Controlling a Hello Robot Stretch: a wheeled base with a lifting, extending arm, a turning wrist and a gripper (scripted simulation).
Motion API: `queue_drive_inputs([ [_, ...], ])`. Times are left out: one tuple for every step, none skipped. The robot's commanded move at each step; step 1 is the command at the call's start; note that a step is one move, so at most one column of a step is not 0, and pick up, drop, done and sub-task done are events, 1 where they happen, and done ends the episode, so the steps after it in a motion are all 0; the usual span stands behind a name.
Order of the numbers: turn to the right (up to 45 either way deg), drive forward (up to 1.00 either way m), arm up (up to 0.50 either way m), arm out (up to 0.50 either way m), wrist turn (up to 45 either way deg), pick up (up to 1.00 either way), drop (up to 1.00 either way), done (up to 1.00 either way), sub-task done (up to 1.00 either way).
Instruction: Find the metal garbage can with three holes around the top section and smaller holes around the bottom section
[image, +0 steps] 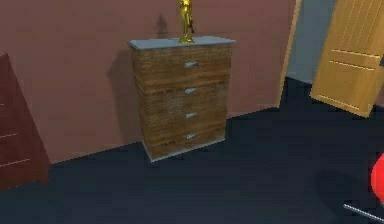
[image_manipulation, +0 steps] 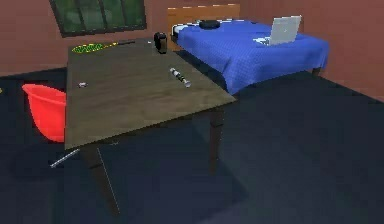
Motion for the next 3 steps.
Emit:
queue_drive_inputs([
  [0.0,0.30,0.00,0.00,0.0,0.00,0.00,0.00,0.00],
  [30.0,0.00,0.00,0.00,0.0,0.00,0.00,0.00,0.00],
  [0.0,1.00,0.00,0.00,0.0,0.00,0.00,0.00,0.00],
])
